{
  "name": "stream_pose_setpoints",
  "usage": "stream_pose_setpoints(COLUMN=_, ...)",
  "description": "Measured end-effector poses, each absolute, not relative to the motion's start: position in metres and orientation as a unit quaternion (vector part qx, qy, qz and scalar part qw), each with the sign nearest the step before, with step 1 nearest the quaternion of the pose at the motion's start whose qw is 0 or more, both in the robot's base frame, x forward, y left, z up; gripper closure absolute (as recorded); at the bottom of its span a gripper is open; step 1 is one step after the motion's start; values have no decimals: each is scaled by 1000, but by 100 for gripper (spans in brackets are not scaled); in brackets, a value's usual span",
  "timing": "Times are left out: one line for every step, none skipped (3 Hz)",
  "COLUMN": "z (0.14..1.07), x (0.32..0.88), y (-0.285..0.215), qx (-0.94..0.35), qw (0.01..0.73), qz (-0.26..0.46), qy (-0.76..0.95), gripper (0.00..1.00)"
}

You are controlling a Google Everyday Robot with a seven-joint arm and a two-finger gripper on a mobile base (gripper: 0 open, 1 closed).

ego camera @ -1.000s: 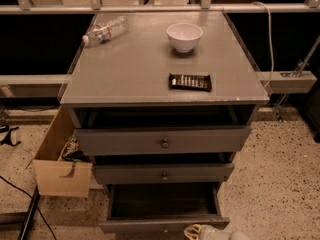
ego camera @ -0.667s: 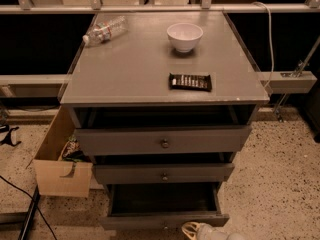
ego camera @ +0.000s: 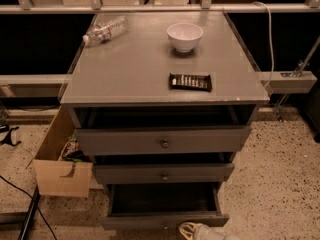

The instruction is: Close bottom drawer

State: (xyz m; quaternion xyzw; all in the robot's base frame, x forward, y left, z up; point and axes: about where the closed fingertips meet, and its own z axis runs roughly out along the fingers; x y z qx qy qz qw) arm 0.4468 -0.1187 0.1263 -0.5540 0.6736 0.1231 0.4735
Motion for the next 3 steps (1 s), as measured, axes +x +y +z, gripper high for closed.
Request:
stream_pose_setpoints(z=131, x=454, y=-105, qx=-576, qw=488, qz=82, qy=651, gripper=100)
stream_pose_setpoints(z=136, x=465, y=-91, qx=-598, qw=500, qz=37, qy=625, gripper=100)
stream_pose_setpoints(z=139, x=479, y=-82, qx=-610, qw=507, qz=3, qy=609, gripper=100)
